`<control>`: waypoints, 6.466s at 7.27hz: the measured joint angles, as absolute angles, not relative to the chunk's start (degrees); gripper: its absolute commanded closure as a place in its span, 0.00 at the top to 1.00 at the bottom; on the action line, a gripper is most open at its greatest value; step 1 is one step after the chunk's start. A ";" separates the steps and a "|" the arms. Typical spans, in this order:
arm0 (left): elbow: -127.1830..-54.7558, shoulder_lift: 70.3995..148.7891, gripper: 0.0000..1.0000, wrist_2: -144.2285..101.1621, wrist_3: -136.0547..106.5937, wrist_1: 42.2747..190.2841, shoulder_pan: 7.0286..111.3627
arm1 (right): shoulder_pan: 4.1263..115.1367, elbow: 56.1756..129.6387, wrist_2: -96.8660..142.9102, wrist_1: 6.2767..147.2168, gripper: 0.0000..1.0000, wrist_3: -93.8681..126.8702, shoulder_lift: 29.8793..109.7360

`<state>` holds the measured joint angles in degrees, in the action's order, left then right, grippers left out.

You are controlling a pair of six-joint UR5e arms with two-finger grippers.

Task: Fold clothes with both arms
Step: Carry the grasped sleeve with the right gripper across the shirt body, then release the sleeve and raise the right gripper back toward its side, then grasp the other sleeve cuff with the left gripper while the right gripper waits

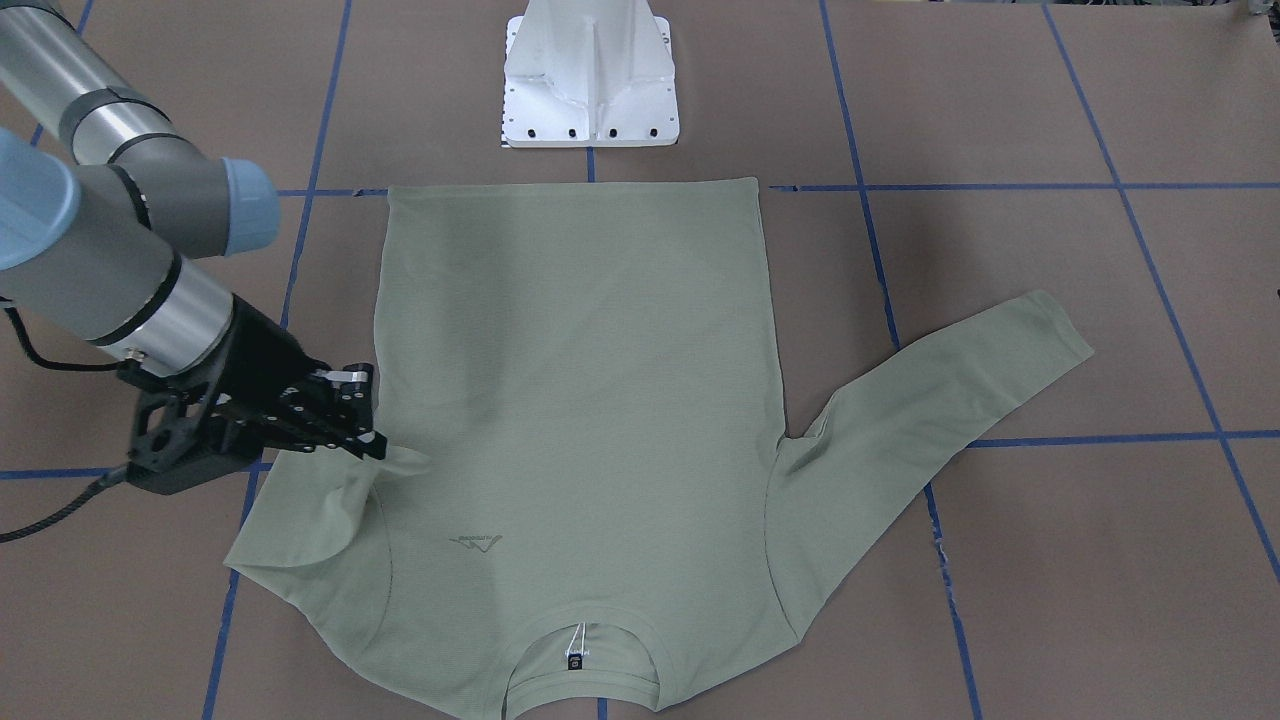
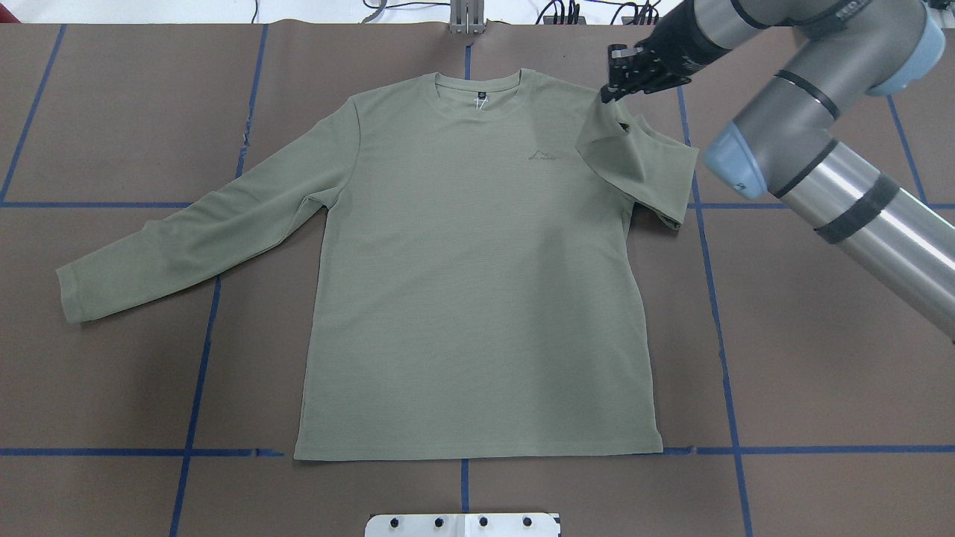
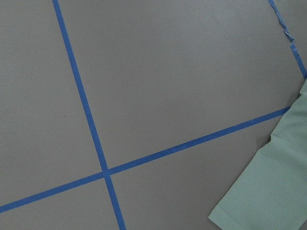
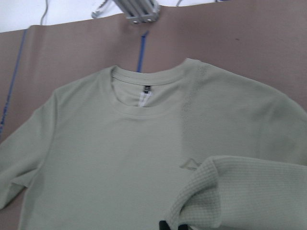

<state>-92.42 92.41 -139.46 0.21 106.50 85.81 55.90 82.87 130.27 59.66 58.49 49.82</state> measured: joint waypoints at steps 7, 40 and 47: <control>-92.15 92.38 1.00 -139.22 -0.14 106.44 85.87 | 39.50 68.08 112.08 63.29 0.00 59.40 29.66; -94.22 79.30 0.53 -103.82 -77.07 138.34 44.10 | 53.26 106.06 120.41 108.89 1.00 40.94 54.64; -95.31 79.28 0.00 -104.00 -77.10 138.26 44.25 | 53.55 106.01 121.46 108.82 1.00 40.96 54.73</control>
